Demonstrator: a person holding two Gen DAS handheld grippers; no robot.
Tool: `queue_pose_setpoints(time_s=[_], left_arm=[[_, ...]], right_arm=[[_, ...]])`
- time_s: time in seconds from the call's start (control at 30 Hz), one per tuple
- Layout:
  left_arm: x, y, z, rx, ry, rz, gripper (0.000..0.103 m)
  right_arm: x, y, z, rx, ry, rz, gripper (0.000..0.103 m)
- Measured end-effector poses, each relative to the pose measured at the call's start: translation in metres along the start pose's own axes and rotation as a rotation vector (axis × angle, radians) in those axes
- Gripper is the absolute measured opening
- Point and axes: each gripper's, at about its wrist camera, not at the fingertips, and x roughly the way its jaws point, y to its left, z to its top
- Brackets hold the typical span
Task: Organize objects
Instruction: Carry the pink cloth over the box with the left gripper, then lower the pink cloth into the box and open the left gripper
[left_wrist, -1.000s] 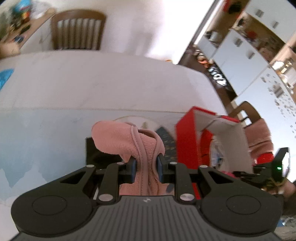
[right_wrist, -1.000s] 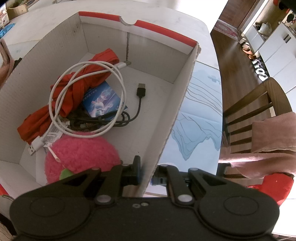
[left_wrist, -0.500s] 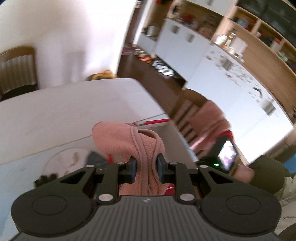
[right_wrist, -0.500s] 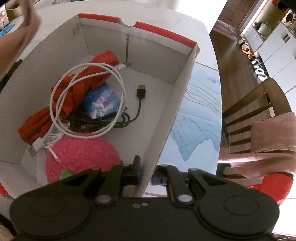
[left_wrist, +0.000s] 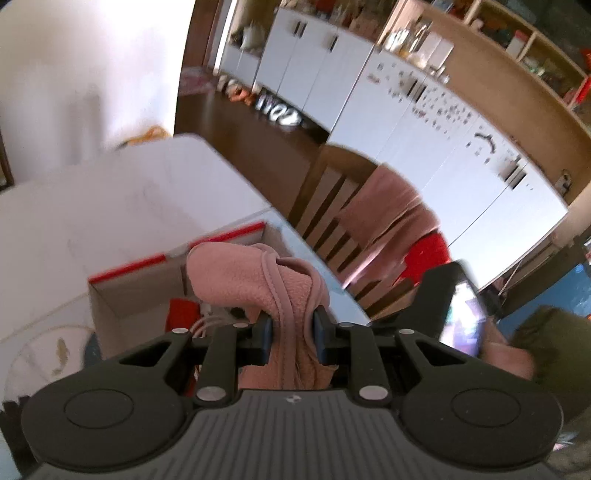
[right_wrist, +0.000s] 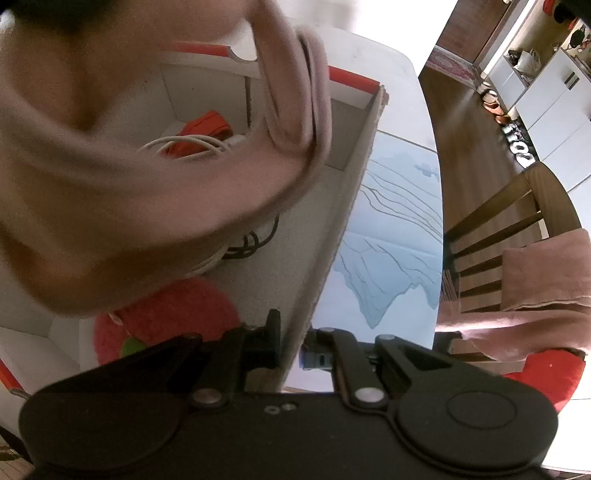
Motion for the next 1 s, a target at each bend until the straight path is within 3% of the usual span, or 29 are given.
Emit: queue_pose_setpoints(time_s=[0.3,0.6,0.67,0.7,0.73,0.8,1.0], left_arm=[[0.062,0.003,-0.025,0.070,0.115,0.061,0.021],[0.086,0.024,-0.043,0.038,0.189,0.115,0.024],[0.085,0.027,-0.043,0.027,0.187,0.108,0.029],[0.083,0.027,-0.042,0.025,0.184,0.109,0.039],[0.081,0.027,-0.041,0.022,0.180,0.113,0.057],[0.075,0.029,-0.043,0.020,0.160,0.110,0.075],[0.058,0.031,-0.047,-0.008,0.133,0.091,0.077]], right_arm=[[0.000,0.000,-0.001,-0.001,0.002,0.002,0.007],[0.000,0.001,-0.002,-0.003,0.004,0.005,0.007],[0.000,0.002,-0.002,-0.005,0.007,0.006,0.007],[0.001,0.003,-0.002,-0.007,0.008,0.006,0.007],[0.001,0.004,-0.002,-0.008,0.009,0.005,0.007],[0.001,0.003,-0.002,-0.006,0.008,0.007,0.007],[0.000,0.006,-0.003,-0.009,0.010,0.008,0.007]])
